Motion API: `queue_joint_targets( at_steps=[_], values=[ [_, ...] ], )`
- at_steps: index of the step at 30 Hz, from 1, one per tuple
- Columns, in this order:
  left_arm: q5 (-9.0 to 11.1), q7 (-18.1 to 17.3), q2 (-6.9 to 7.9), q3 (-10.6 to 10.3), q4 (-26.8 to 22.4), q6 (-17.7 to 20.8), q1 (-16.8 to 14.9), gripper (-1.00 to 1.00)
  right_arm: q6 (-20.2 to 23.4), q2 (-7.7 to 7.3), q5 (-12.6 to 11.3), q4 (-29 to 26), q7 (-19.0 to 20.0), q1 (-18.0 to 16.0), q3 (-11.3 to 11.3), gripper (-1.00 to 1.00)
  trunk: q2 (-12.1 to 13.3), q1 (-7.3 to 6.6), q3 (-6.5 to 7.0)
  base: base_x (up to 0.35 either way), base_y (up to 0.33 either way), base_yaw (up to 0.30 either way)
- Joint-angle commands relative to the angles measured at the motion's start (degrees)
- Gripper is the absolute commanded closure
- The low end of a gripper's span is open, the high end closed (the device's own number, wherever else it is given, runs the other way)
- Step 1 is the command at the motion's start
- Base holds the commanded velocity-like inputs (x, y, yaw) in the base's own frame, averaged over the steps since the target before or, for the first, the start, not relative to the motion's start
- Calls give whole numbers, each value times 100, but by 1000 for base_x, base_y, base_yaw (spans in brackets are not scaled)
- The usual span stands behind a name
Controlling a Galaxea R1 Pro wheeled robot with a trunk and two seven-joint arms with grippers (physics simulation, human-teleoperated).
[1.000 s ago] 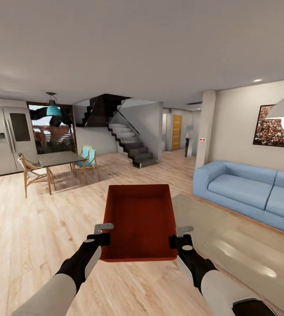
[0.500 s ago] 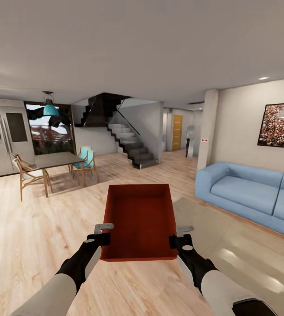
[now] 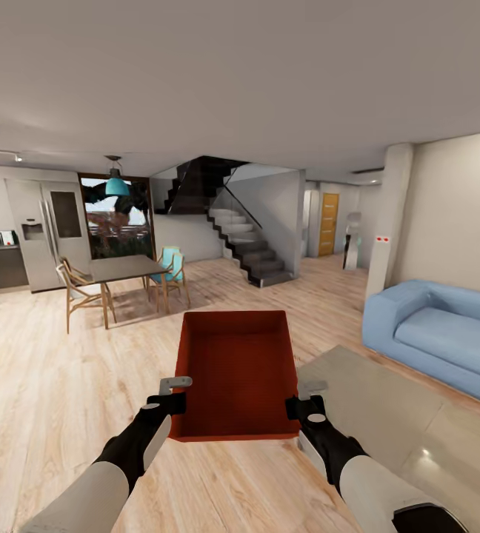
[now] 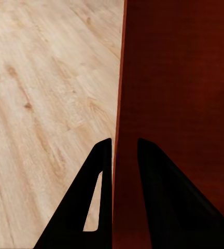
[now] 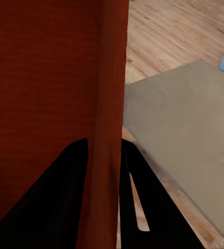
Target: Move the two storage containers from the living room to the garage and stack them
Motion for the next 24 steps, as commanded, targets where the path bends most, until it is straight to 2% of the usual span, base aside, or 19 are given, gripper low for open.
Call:
queue_joint_targets(
  at_steps=[1,14,24],
  values=[
    [-99,89,21,123,-28,2,-6,100,-5,-17,-1,21,-45,-1,-52,100,-4,5,-4,324,0,267],
    [-99,89,21,123,-28,2,-6,100,-17,-17,-1,21,-49,-1,-52,100,-4,5,-4,323,0,267],
    [-99,89,21,123,-28,3,-6,100,-6,-24,-1,21,-33,-1,-52,100,-4,5,-4,323,0,50]
  ],
)
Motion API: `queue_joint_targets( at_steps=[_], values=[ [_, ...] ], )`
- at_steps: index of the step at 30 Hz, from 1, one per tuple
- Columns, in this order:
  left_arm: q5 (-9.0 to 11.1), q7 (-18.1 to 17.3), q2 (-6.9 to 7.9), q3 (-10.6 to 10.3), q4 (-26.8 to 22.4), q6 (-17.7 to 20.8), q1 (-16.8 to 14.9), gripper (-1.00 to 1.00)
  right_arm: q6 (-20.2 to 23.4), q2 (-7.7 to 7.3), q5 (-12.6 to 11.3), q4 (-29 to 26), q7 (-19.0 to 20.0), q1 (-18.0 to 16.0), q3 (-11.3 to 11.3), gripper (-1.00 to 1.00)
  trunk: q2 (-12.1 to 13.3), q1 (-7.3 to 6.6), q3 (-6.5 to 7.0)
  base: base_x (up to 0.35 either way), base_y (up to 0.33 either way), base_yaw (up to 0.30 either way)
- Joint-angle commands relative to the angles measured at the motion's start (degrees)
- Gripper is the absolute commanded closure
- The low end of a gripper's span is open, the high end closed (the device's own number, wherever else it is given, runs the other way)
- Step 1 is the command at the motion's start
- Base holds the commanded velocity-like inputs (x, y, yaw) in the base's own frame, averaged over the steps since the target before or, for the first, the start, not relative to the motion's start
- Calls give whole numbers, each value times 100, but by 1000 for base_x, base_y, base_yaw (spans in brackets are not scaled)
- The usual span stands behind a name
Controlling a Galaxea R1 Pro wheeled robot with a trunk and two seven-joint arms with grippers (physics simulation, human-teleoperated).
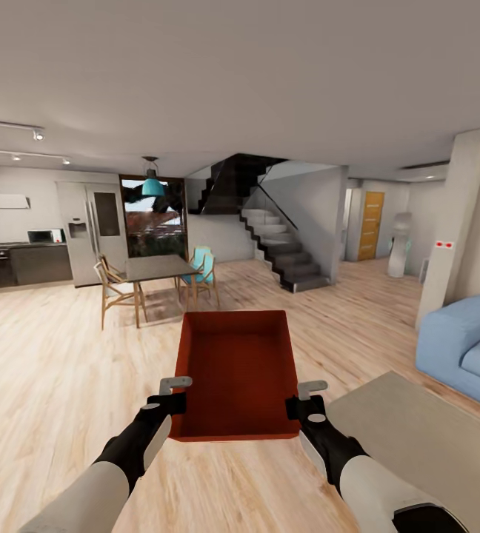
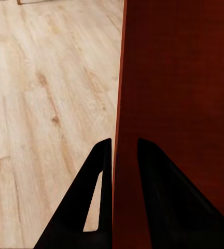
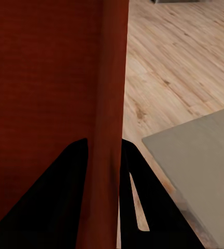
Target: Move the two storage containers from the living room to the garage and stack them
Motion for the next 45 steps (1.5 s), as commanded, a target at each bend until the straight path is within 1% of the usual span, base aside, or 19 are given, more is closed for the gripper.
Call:
queue_joint_targets(
  at_steps=[1,16,36,45],
  values=[
    [-89,88,28,114,-29,3,-6,100,-5,-20,-4,21,-42,-2,-45,100,-4,5,-4,323,0,3],
    [-89,88,28,114,-29,4,-6,100,-11,-20,-4,21,-51,-2,-45,100,-4,5,-4,323,10,0],
    [-89,88,26,114,-22,6,-6,100,-33,-10,33,27,-52,-2,-37,100,-4,5,-4,323,103,0],
    [-89,88,20,114,-13,9,-6,100,-33,-13,0,64,-68,-2,-37,100,-4,5,-4,323,110,0]
  ],
)
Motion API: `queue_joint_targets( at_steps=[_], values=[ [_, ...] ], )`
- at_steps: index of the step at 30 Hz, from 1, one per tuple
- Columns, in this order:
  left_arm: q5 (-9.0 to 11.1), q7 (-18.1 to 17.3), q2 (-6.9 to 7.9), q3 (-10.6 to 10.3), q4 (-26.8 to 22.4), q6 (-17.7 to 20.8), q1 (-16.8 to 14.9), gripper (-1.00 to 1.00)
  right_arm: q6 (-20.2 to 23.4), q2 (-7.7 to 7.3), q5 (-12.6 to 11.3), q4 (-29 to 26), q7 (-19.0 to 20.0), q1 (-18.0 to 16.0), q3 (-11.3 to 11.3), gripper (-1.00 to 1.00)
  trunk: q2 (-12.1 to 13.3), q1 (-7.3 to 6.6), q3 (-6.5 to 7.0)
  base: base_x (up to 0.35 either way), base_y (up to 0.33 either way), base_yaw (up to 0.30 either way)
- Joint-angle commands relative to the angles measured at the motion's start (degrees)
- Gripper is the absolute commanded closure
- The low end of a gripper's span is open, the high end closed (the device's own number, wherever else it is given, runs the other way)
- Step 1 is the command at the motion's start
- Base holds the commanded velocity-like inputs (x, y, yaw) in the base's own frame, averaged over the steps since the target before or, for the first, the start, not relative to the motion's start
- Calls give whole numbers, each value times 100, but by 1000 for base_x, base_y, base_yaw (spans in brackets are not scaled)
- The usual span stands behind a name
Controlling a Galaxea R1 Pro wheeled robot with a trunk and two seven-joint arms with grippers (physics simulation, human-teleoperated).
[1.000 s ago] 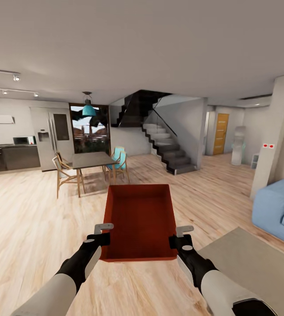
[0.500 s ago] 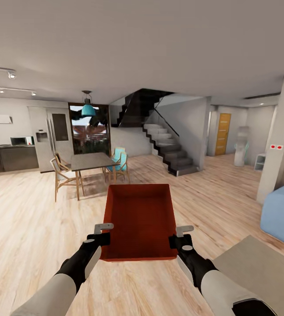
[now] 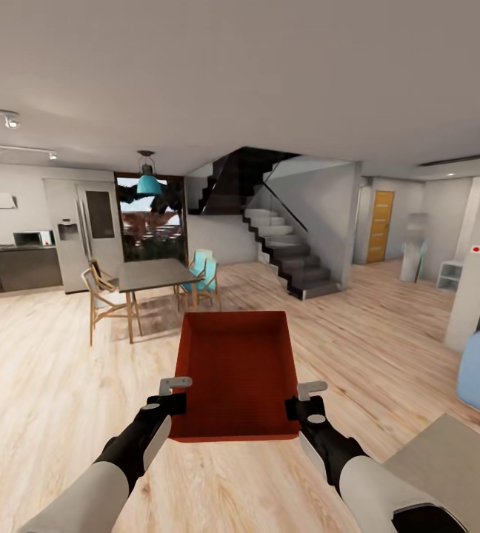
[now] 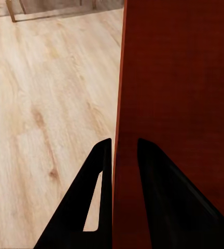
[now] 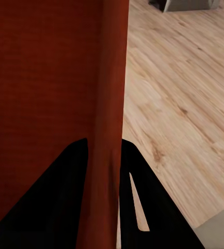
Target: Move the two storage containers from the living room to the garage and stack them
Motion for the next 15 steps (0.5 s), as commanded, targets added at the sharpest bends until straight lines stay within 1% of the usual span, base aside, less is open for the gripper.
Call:
queue_joint_targets(
  at_steps=[1,7,15],
  values=[
    [-102,88,10,132,-30,15,-6,100,-4,-23,2,24,-46,-1,-42,100,-4,5,-4,323,112,0],
    [-102,88,14,132,-29,16,-6,100,19,-20,0,25,-40,-1,-41,100,-4,5,-4,323,107,0],
    [-102,88,18,132,-29,16,-6,100,65,-22,0,25,-12,-1,-41,100,-4,5,-4,323,74,0]
  ],
)
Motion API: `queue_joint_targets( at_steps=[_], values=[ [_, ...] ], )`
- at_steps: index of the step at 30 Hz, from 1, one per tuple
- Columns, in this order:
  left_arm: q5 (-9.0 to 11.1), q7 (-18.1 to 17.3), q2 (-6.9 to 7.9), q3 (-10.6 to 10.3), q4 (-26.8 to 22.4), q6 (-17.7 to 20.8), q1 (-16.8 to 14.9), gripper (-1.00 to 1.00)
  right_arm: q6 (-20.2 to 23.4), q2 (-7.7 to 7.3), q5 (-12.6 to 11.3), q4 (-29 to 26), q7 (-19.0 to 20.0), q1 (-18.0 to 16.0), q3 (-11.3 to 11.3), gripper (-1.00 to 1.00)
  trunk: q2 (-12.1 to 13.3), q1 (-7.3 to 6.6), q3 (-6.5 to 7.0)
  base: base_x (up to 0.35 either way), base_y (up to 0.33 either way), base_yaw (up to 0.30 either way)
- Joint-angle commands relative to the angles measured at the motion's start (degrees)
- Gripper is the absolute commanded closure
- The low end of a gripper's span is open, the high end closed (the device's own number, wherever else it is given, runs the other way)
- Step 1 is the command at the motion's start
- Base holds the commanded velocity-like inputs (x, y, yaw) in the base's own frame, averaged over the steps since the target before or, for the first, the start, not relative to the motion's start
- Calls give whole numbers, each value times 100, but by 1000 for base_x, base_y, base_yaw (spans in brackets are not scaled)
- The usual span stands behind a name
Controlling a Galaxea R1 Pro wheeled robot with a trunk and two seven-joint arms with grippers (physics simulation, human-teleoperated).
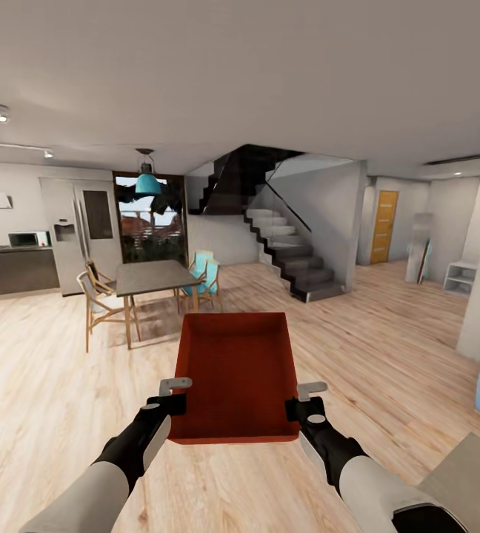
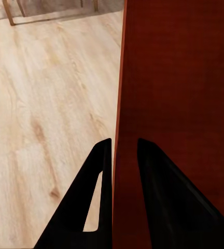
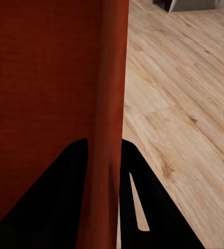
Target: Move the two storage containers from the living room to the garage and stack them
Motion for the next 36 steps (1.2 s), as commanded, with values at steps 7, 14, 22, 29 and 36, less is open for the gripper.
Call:
queue_joint_targets(
  at_steps=[7,14,22,29,36],
  values=[
    [-91,88,19,112,-27,-70,-6,100,-12,-31,-5,20,-47,0,-24,100,-4,5,-4,323,71,0],
    [-91,88,19,112,-27,-72,-6,100,14,-32,-4,20,-41,0,-17,100,-4,5,-4,323,70,0],
    [-91,88,19,112,-27,-71,-6,100,16,-24,-4,20,-40,0,-17,100,-4,5,-4,323,71,0],
    [-91,88,12,112,-27,-70,-6,100,15,-24,-4,20,-42,0,-17,100,-4,5,-4,323,71,0],
    [-91,88,13,112,-35,-72,-6,100,16,-24,-4,20,-42,0,-17,100,-4,5,-4,323,71,0]
  ],
)
